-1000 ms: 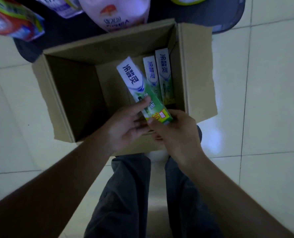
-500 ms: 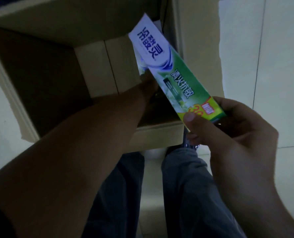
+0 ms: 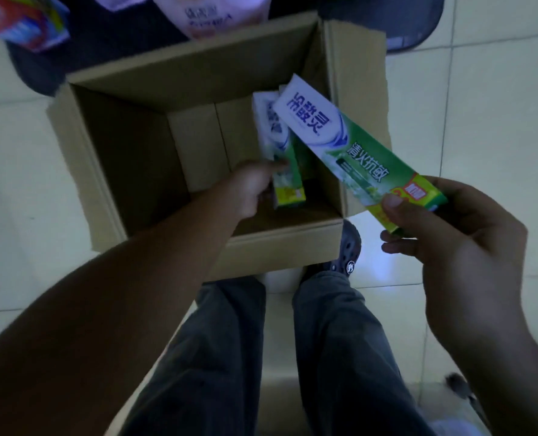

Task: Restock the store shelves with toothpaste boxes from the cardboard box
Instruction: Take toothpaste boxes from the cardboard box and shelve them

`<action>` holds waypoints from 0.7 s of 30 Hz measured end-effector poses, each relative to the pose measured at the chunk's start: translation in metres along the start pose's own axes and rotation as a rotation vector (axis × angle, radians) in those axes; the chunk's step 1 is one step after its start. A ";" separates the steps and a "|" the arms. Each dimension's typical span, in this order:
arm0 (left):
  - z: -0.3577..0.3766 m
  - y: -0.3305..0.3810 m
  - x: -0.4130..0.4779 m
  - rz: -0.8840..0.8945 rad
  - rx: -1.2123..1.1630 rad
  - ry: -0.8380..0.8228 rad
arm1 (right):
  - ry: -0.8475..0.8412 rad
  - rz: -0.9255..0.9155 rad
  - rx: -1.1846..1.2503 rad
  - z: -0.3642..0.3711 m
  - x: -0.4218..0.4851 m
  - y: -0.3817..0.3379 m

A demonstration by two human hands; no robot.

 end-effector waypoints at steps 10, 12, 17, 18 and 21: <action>-0.076 0.048 -0.336 0.246 -0.186 -0.236 | -0.230 0.133 0.197 0.024 -0.133 -0.161; -0.077 0.067 -0.397 0.329 -0.209 -0.285 | -0.332 0.122 0.239 0.032 -0.167 -0.202; -0.089 0.105 -0.529 0.535 -0.270 -0.305 | -0.573 -0.038 0.269 0.040 -0.242 -0.319; -0.092 0.111 -0.552 0.563 -0.270 -0.293 | -0.597 -0.113 0.212 0.040 -0.257 -0.343; -0.100 0.129 -0.607 0.655 -0.269 -0.250 | -0.646 -0.298 0.126 0.040 -0.294 -0.404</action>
Point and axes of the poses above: each hand's wrist, its own x-axis towards the middle knuckle, its own z-axis out of the palm, y = z × x, the point moved 3 cm from there along x, towards the middle knuckle, and after that the axes turned 2 degrees about x, right-handed, at the moved point
